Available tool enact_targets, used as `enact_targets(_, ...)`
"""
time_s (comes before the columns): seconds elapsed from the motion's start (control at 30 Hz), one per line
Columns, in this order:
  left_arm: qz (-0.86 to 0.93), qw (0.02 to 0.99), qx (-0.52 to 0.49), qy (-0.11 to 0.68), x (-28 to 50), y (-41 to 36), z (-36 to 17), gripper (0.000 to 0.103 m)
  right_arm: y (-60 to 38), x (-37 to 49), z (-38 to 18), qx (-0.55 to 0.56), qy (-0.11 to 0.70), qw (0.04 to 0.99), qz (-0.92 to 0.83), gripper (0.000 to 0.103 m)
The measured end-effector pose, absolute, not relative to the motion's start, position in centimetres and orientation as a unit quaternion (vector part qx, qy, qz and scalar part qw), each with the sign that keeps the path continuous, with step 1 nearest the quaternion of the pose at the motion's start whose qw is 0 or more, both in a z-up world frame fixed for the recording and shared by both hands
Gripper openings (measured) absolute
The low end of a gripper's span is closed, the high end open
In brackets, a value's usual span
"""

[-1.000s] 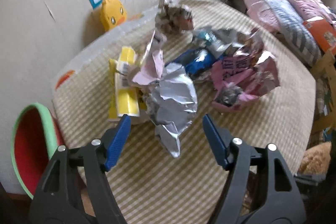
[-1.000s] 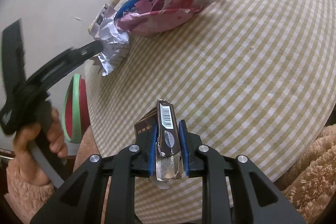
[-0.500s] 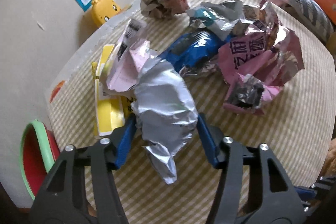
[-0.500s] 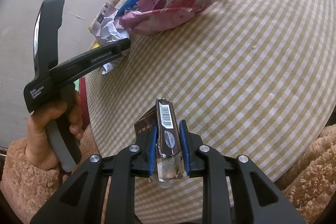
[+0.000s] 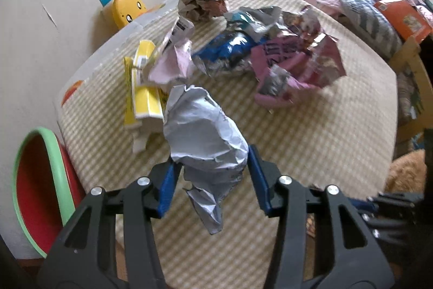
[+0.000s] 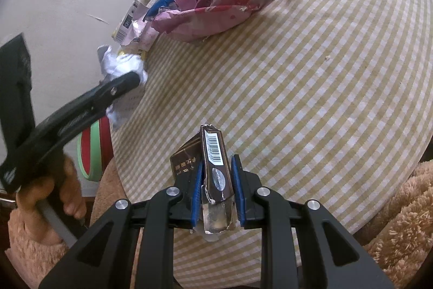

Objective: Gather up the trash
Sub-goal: 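Carry the silver foil and brown box toward the red bin with both tools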

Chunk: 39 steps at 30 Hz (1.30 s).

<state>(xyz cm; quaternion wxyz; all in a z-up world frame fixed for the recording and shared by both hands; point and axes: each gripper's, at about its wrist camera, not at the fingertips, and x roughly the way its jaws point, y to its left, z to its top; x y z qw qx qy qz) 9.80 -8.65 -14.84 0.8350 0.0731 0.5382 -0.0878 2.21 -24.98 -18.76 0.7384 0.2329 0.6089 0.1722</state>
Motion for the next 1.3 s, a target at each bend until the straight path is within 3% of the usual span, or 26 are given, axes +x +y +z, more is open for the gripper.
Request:
enact_targets(0.17, -0.091, 0.823, 0.063, 0.557, 8.5, -8.4, -16.0, 0.047, -24.9, 2.2, -18.9, 0.232, 0.610, 0.738, 0.170, 0.021)
enact_targets(0.2, -0.092, 0.820, 0.063, 0.562, 8.4, -8.4, -16.3, 0.047, -24.9, 2.2, -18.9, 0.231, 0.611, 0.738, 0.170, 0.026)
enact_targets(0.23, -0.092, 0.818, 0.061, 0.564, 8.3, -8.3, -16.5, 0.049, -24.9, 2.2, -18.9, 0.231, 0.612, 0.737, 0.169, 0.038)
enact_targets(0.3, -0.087, 0.818, 0.053, 0.566, 8.2, -8.0, -16.7, 0.051, -25.0, 2.1, -18.9, 0.234, 0.610, 0.737, 0.172, 0.042)
enact_targets(0.67, -0.077, 0.814, 0.022, 0.576, 8.3, -6.6, -17.5, 0.057, -24.5, 1.3, -17.4, 0.221, 0.607, 0.743, 0.175, 0.043)
enact_targets(0.77, -0.077, 0.814, 0.010, 0.576, 8.3, -6.4, -17.7, 0.057, -24.1, 0.9, -17.0, 0.208, 0.607, 0.746, 0.176, 0.047)
enact_targets(0.83, -0.077, 0.816, 0.011, 0.573, 8.2, -6.5, -17.6, 0.056, -23.8, 0.8, -16.8, 0.198, 0.607, 0.749, 0.176, 0.054)
enact_targets(1.03, -0.076, 0.824, 0.008, 0.561, 7.8, -6.0, -16.8, 0.050, -22.7, 0.4, -16.6, 0.159, 0.613, 0.754, 0.177, 0.054)
enact_targets(1.1, -0.074, 0.828, 0.007, 0.555, 7.6, -5.9, -16.4, 0.050, -22.2, 0.2, -16.4, 0.142, 0.613, 0.756, 0.180, 0.046)
enact_targets(1.17, -0.073, 0.832, 0.004, 0.551, 7.4, -5.8, -15.9, 0.050, -21.8, 0.0, -16.3, 0.126, 0.613, 0.758, 0.183, 0.030)
enact_targets(1.23, -0.071, 0.836, 0.002, 0.545, 7.1, -5.7, -15.5, 0.050, -21.5, -0.3, -16.3, 0.118, 0.615, 0.757, 0.188, 0.007)
enact_targets(1.3, -0.070, 0.840, 0.001, 0.538, 6.8, -5.7, -14.9, 0.050, -21.3, -0.5, -16.2, 0.113, 0.613, 0.759, 0.191, 0.004)
